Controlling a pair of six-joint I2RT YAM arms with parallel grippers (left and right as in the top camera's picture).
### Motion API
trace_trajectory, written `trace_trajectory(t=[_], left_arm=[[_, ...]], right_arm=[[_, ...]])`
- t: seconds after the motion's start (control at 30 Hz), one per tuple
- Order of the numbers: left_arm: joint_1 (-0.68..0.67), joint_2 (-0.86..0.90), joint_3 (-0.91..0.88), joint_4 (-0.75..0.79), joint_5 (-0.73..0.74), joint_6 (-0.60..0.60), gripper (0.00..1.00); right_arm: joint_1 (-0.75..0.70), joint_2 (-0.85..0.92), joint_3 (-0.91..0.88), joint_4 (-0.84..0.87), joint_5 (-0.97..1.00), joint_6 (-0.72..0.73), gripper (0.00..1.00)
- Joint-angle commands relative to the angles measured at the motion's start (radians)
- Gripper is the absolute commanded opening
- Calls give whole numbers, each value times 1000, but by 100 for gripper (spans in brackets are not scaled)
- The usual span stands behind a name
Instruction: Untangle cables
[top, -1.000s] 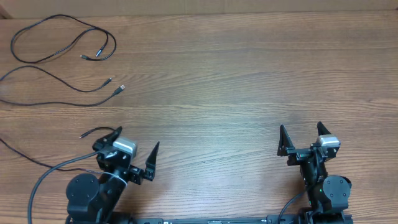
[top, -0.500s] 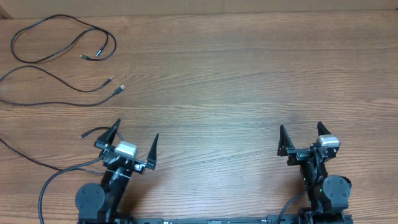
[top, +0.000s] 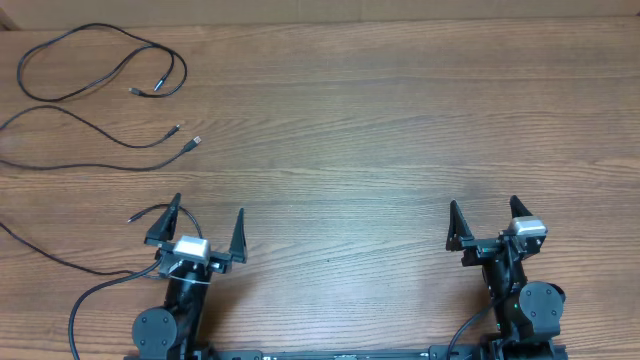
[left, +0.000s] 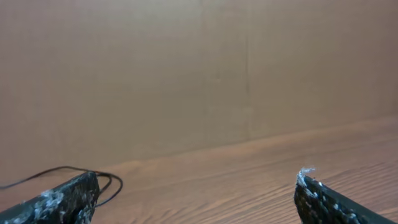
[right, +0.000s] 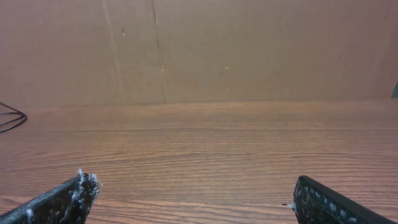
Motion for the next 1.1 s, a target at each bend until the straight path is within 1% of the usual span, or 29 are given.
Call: trace_trajectory(t=[0.0,0.17,0.23,0.47,0.77,0.97,1.07], left_arm=[[11,-13,-8,-30,-65,-24,100],[11,-13,-8,-178,-84,-25,100],[11,-13,-8,-259,-88,-25,100],[11,-13,-8,-263,-113,-33,100],[11,-13,-8,-267,-137,12,99],[11,-12,-8,-268,-146,-70,99],[11,-12,-8,-267,-154,-75,99]], right_arm=[[-8,-12,-10,6,13,8,100],[-8,-12,-10,6,13,8,100],[-8,-12,-10,6,13,8,100],[-8,-12,-10,6,13,8,100],[-8,-12,-10,6,13,8,100],[-8,-12,-10,6,13,8,100],[-8,-12,-10,6,13,8,100]])
